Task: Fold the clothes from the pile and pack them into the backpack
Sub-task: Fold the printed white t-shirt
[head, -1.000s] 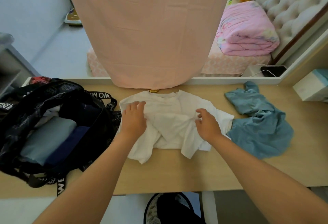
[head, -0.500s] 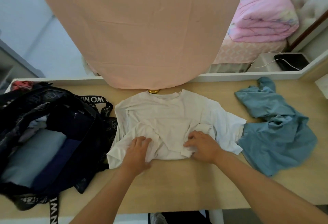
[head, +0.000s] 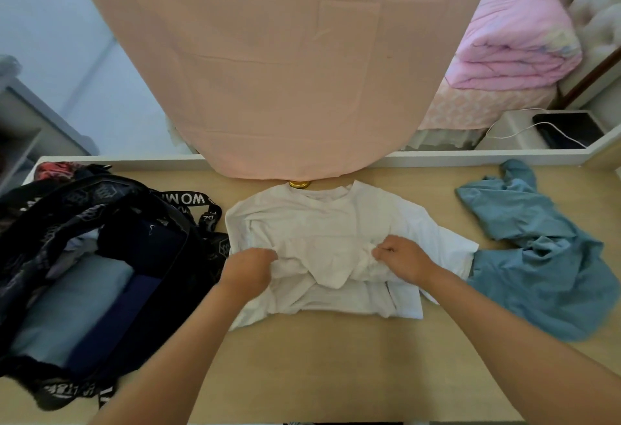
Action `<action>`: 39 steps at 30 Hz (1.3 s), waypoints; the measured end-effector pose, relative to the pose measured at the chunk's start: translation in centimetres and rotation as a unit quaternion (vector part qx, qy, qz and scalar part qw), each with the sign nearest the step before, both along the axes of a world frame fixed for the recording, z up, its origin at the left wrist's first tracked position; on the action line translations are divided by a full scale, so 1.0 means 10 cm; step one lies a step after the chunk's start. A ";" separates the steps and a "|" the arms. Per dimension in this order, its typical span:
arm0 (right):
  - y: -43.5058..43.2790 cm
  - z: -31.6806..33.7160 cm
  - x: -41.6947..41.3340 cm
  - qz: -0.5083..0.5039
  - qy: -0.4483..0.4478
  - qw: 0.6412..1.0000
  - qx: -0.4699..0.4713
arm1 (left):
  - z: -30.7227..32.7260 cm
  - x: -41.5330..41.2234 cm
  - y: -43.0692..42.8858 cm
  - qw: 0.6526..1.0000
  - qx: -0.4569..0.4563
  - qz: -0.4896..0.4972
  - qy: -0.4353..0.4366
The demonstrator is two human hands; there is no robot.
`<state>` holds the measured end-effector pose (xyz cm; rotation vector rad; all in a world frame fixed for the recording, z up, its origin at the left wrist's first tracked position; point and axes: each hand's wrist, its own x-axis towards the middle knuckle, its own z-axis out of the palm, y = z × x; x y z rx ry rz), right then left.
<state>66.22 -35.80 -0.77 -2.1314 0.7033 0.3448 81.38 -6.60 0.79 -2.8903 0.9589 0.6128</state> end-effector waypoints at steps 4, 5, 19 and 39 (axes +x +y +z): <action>-0.19 0.16 0.34 -0.214 -0.067 0.974 0.026 | 0.24 0.56 -0.22 0.976 -0.110 0.188 0.019; -0.25 0.20 0.44 -0.280 -0.091 0.954 0.054 | 0.29 0.70 -0.27 0.955 -0.159 0.248 0.016; -0.40 -0.47 -0.37 -0.064 0.135 0.981 -0.124 | -0.50 -0.36 -0.87 0.985 -0.061 -0.127 0.095; 0.34 -0.35 -0.92 -0.194 -0.063 0.940 -0.273 | -0.88 -1.13 -0.47 0.961 -0.196 -0.183 0.072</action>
